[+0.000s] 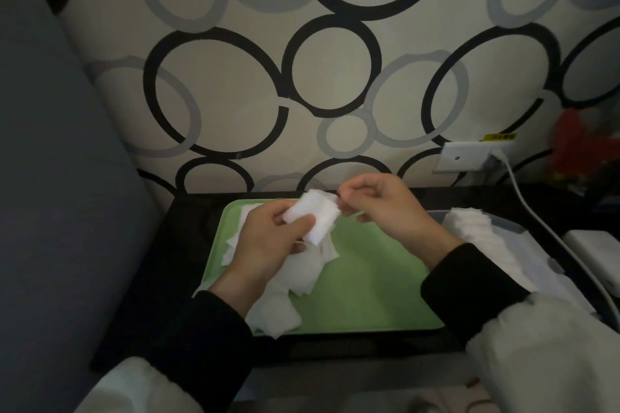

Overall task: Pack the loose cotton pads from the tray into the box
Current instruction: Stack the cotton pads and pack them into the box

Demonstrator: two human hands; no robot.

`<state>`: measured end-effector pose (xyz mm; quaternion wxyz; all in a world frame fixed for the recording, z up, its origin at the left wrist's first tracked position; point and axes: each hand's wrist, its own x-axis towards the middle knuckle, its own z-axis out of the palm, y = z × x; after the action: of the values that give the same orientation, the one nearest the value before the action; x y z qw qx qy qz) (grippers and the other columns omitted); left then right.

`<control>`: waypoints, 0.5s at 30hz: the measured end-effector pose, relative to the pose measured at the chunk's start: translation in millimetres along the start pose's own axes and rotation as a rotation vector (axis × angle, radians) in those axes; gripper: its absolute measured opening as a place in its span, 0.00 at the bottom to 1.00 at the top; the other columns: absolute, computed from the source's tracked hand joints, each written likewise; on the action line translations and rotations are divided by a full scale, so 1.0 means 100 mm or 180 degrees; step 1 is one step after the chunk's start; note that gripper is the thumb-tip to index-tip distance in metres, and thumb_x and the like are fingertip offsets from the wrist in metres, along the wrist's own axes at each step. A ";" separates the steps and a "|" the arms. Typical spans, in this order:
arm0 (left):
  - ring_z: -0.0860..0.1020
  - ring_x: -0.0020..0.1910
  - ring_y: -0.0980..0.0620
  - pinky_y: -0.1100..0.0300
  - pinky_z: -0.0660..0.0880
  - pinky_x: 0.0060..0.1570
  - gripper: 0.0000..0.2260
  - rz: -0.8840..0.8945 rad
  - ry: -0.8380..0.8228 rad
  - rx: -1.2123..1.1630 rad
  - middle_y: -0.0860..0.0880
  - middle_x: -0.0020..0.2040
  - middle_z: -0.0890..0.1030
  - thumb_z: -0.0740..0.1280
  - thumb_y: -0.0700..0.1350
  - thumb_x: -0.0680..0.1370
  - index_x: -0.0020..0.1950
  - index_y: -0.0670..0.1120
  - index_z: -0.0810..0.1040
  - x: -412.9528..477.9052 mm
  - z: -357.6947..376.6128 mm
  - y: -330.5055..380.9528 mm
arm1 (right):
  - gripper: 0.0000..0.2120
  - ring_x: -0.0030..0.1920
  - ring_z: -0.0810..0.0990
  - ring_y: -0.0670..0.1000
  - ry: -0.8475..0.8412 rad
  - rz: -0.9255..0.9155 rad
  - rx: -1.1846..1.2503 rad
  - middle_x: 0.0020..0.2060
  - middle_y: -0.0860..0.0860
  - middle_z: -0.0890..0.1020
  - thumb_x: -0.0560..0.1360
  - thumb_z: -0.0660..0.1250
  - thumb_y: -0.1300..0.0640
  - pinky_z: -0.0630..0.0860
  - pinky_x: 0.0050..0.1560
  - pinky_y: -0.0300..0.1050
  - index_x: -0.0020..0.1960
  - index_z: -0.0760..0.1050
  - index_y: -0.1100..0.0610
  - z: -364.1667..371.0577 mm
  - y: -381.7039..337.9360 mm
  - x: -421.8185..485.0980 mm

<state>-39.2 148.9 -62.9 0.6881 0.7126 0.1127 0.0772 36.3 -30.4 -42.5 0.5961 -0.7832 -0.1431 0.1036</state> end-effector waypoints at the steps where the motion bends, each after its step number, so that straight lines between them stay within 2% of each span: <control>1: 0.81 0.38 0.56 0.64 0.77 0.34 0.08 -0.0005 0.0184 -0.0082 0.49 0.45 0.83 0.72 0.37 0.76 0.52 0.47 0.81 0.03 -0.06 0.00 | 0.07 0.40 0.82 0.47 0.0108 0.0103 -0.0087 0.44 0.53 0.86 0.79 0.67 0.58 0.76 0.41 0.41 0.54 0.80 0.60 0.01 0.02 0.10; 4: 0.81 0.42 0.51 0.61 0.77 0.33 0.11 -0.0065 0.0500 -0.0289 0.50 0.46 0.81 0.71 0.36 0.75 0.51 0.52 0.78 0.11 -0.24 -0.03 | 0.09 0.44 0.82 0.52 0.0165 0.0474 -0.0699 0.48 0.56 0.85 0.79 0.65 0.59 0.75 0.42 0.41 0.55 0.81 0.61 0.07 0.21 0.44; 7: 0.83 0.47 0.45 0.61 0.76 0.32 0.13 -0.0194 0.0524 -0.0394 0.46 0.53 0.82 0.69 0.37 0.76 0.56 0.52 0.77 0.16 -0.35 -0.08 | 0.11 0.54 0.81 0.57 -0.0076 0.0727 -0.1505 0.51 0.57 0.84 0.79 0.64 0.57 0.77 0.56 0.50 0.55 0.82 0.60 0.17 0.40 0.72; 8: 0.84 0.47 0.45 0.62 0.76 0.32 0.13 -0.0226 0.0530 -0.0396 0.45 0.54 0.82 0.68 0.37 0.76 0.58 0.51 0.77 0.17 -0.39 -0.10 | 0.12 0.54 0.81 0.58 -0.0103 0.0810 -0.1617 0.52 0.58 0.84 0.79 0.65 0.56 0.76 0.58 0.51 0.54 0.82 0.61 0.23 0.43 0.79; 10: 0.84 0.46 0.44 0.64 0.76 0.30 0.14 -0.0298 0.0550 -0.0404 0.44 0.55 0.82 0.67 0.38 0.77 0.62 0.49 0.76 0.18 -0.44 -0.12 | 0.16 0.49 0.81 0.58 -0.0074 0.0961 -0.1663 0.46 0.58 0.83 0.77 0.67 0.50 0.77 0.53 0.50 0.49 0.81 0.64 0.32 0.45 0.89; 12: 0.84 0.46 0.44 0.64 0.75 0.30 0.14 -0.0353 0.0551 -0.0355 0.44 0.55 0.81 0.67 0.39 0.78 0.62 0.48 0.77 0.19 -0.49 -0.13 | 0.19 0.44 0.79 0.56 -0.0050 0.1107 -0.1681 0.39 0.55 0.80 0.75 0.69 0.43 0.76 0.45 0.47 0.45 0.78 0.61 0.42 0.44 0.94; 13: 0.84 0.46 0.44 0.64 0.76 0.30 0.12 -0.0356 0.0531 -0.0290 0.44 0.55 0.81 0.67 0.39 0.78 0.61 0.48 0.77 0.18 -0.50 -0.14 | 0.19 0.42 0.78 0.55 -0.0057 0.1170 -0.1712 0.38 0.53 0.79 0.74 0.69 0.42 0.75 0.43 0.45 0.45 0.77 0.59 0.45 0.44 0.96; 15: 0.83 0.48 0.45 0.64 0.76 0.31 0.10 -0.0328 0.0506 -0.0173 0.45 0.55 0.81 0.67 0.40 0.78 0.58 0.50 0.78 0.18 -0.55 -0.16 | 0.18 0.43 0.79 0.54 -0.0132 0.1209 -0.1779 0.40 0.53 0.81 0.74 0.71 0.44 0.74 0.44 0.44 0.47 0.79 0.60 0.52 0.45 0.99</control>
<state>-37.0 207.4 -77.2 0.6991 0.6786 0.2014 0.1011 116.5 40.1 -98.6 0.3253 -0.9268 -0.0296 0.1855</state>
